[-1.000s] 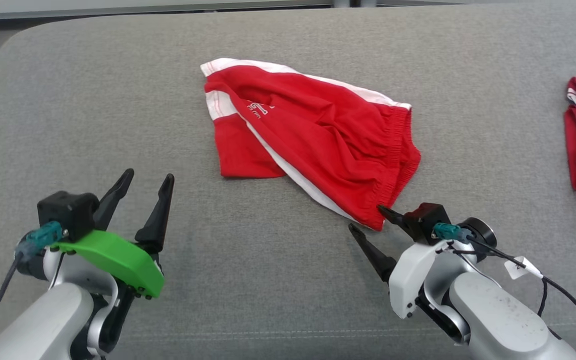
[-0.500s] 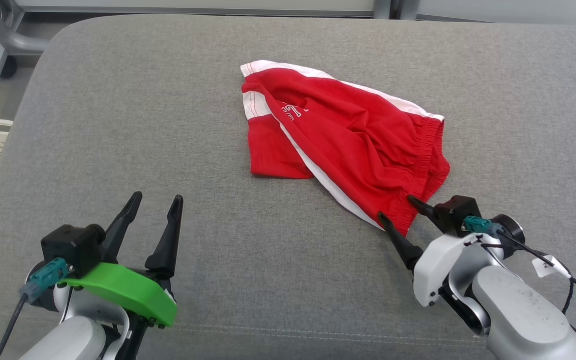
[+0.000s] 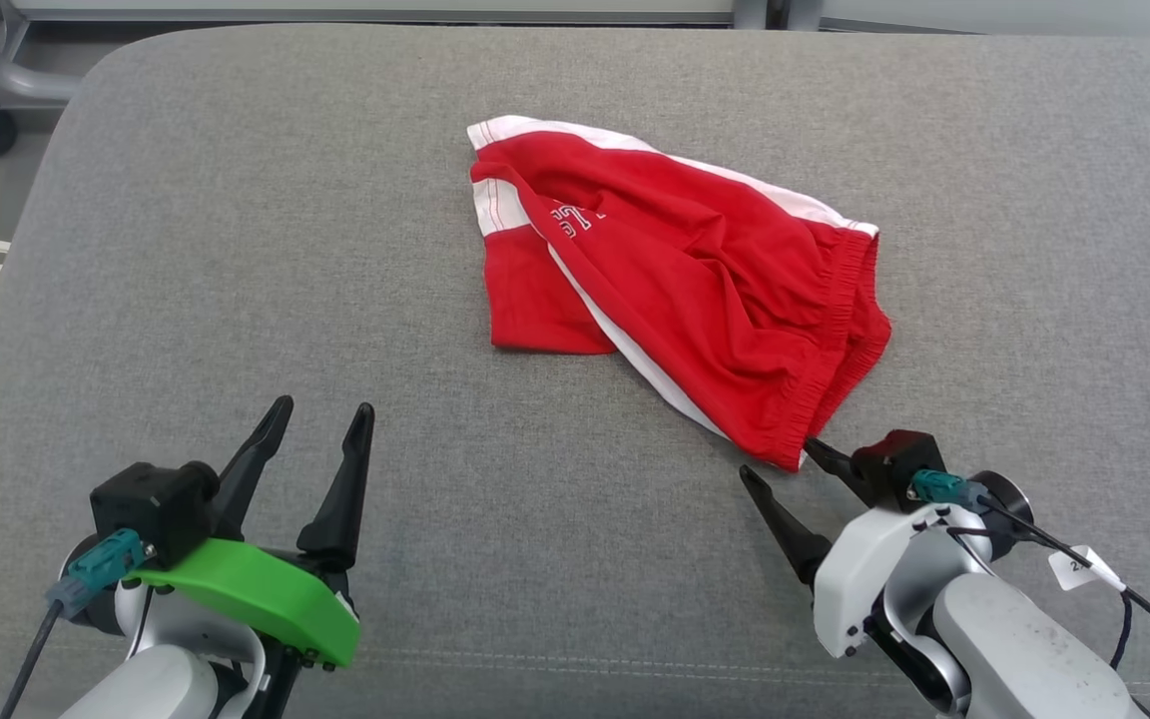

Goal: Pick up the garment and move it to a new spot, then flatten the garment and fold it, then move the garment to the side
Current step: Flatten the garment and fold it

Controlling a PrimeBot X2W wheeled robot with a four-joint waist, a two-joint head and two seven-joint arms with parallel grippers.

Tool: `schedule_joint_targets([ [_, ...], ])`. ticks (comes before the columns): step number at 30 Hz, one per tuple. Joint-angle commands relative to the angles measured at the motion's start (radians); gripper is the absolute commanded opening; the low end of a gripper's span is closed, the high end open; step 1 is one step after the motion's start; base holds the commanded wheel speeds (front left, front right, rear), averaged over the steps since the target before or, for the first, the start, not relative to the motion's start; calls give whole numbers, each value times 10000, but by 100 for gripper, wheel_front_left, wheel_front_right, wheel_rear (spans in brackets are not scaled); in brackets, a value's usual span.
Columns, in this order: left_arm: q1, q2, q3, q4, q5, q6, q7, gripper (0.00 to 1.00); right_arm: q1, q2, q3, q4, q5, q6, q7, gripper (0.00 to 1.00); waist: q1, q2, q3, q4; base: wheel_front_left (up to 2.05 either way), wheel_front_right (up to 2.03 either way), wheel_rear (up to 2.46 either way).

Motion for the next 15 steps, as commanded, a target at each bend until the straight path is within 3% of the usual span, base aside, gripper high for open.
schedule_joint_targets([
  [1, 19, 14, -5, 12, -30, -34, 6, 100, -97, 34, 28, 75, -23, -3, 26, 100, 0, 0, 8, 40, 0, 0, 0],
  [2, 5, 16, -15, 22, -27, -42, 15, 100, -182, 104, 46, 118, 27, -3, -2, 100, 0, 0, 10, 63, 0, 0, 0],
  [3, -6, 15, -24, 34, -24, -50, 20, 100, -256, 145, 61, 184, 77, -3, -22, 82, 0, 0, 6, 86, 0, 0, 0],
  [4, -10, 11, -34, 46, -25, -68, 26, 100, -314, 152, 88, 268, 99, -3, -45, 48, 0, 0, -2, 110, 0, 0, 0],
  [7, -21, -21, -76, 92, -27, -86, 27, 100, -521, 133, 150, 563, 206, -3, -165, 22, 0, 0, -43, 190, 0, 0, 0],
  [8, -21, -21, -76, 92, -27, -86, 27, 100, -521, 133, 150, 563, 206, -3, -165, 22, 0, 0, -43, 190, 0, 0, 0],
  [9, -16, -38, -86, 108, -36, -94, 27, 100, -610, 129, 135, 652, 252, -3, -211, 4, 0, 0, -64, 210, 0, 0, 0],
  [10, -3, -50, -94, 123, -47, -96, 23, 100, -686, 105, 132, 745, 306, -3, -254, 0, 0, 0, -88, 226, 0, 0, 0],
  [15, 119, -88, -117, 155, -93, -68, -21, 100, -983, 53, -23, 819, 876, -3, -435, 0, 0, 0, -182, 251, 0, 0, 0],
])
